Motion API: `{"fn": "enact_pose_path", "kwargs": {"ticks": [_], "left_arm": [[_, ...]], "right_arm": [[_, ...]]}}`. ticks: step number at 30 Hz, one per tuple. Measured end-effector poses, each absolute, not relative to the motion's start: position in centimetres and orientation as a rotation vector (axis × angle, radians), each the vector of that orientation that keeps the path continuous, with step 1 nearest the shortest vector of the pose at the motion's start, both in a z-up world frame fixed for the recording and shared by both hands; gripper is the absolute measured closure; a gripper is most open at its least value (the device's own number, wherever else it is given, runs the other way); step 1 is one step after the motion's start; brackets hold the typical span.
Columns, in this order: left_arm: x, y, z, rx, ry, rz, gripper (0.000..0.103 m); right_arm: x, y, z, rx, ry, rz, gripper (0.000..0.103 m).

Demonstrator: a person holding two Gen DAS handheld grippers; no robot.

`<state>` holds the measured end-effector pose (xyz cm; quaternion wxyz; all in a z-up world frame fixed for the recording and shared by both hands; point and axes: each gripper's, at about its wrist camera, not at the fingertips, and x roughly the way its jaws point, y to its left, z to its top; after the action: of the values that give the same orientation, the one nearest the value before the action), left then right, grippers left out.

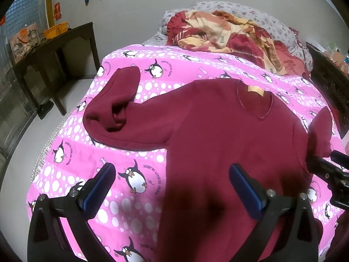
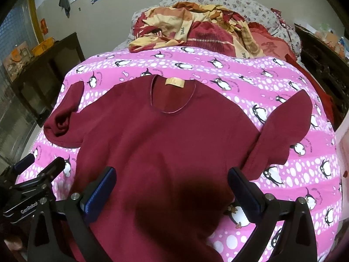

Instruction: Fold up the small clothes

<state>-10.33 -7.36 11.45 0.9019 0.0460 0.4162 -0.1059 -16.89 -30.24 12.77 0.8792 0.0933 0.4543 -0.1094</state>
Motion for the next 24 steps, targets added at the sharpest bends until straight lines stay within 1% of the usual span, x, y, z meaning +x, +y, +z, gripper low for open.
{"fn": "enact_pose_path", "kwargs": {"ticks": [8,24], "left_arm": [[-10.2,-7.3,11.2,0.1,0.867,-0.214,0.0],[-9.9,-7.3,10.4,0.104,0.878,-0.201,0.0]], "right_arm": [[-16.3,-29.5,12.4,0.143,0.953,-0.232,0.0],[-15.6,-29.3,11.3,0.13,0.972,-0.231,0.0]]}}
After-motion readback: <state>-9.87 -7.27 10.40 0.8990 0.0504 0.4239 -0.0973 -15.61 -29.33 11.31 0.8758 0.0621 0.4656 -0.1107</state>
